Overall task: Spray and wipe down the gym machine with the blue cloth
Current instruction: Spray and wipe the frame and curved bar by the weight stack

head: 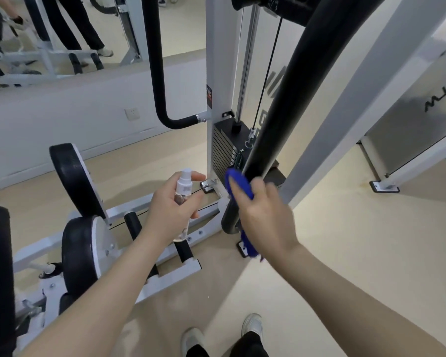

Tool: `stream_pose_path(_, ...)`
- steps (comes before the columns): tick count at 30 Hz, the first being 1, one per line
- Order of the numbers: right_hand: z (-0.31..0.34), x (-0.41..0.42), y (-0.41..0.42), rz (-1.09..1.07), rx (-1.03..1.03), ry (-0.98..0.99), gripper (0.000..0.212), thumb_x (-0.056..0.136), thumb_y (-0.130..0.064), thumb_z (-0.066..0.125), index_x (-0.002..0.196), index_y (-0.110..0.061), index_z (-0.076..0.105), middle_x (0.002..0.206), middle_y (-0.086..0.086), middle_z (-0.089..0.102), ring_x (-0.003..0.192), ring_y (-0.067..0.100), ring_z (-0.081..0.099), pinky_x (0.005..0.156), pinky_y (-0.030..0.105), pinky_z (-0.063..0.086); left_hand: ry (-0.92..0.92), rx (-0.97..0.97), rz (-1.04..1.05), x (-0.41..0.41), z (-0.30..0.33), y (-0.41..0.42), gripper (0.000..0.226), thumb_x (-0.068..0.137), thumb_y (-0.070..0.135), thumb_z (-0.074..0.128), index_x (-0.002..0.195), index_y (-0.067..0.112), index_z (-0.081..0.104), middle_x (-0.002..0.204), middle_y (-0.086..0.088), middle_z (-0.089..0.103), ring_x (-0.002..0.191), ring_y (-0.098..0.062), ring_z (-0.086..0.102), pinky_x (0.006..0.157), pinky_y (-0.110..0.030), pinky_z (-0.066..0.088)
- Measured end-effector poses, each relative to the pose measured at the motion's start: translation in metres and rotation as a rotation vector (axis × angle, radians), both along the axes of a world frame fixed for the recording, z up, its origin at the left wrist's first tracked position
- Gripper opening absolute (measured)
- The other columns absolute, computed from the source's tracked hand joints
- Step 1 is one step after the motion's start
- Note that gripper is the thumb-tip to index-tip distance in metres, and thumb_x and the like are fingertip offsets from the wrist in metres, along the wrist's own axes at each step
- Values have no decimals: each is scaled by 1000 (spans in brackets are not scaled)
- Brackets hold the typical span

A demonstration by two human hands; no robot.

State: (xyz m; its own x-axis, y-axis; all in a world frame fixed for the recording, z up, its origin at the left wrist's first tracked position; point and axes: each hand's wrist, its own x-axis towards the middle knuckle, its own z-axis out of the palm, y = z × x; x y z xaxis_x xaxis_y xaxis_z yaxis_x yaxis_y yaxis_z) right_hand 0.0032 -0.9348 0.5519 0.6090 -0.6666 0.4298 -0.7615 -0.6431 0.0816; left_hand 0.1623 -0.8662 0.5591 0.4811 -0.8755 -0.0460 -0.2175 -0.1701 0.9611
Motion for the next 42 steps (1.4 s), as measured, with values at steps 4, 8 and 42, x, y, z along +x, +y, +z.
stream_pose_path(4,45,-4,-21,-59,-182,-184,62,66,1,58,127,-12,57,81,16,55,60,29,49,45,23,28,-3,10,38,-2,-5,-4,26,88,7,57,99,31,60,85,-15,63,56,-12,56,62,-32,52)
stream_pose_path(8,13,-15,-22,50,-12,-117,64,65,-4,73,125,-15,53,75,13,50,55,26,47,45,22,30,-37,5,41,-11,-4,-10,27,89,9,57,97,35,58,79,-12,62,55,-9,56,63,-33,52)
stream_pose_path(42,11,35,-23,259,-171,915,25,92,-17,41,108,-9,58,109,15,60,112,36,48,112,57,11,-38,35,254,-6,-17,7,17,91,15,55,92,32,55,82,-5,57,68,-23,53,65,-35,47)
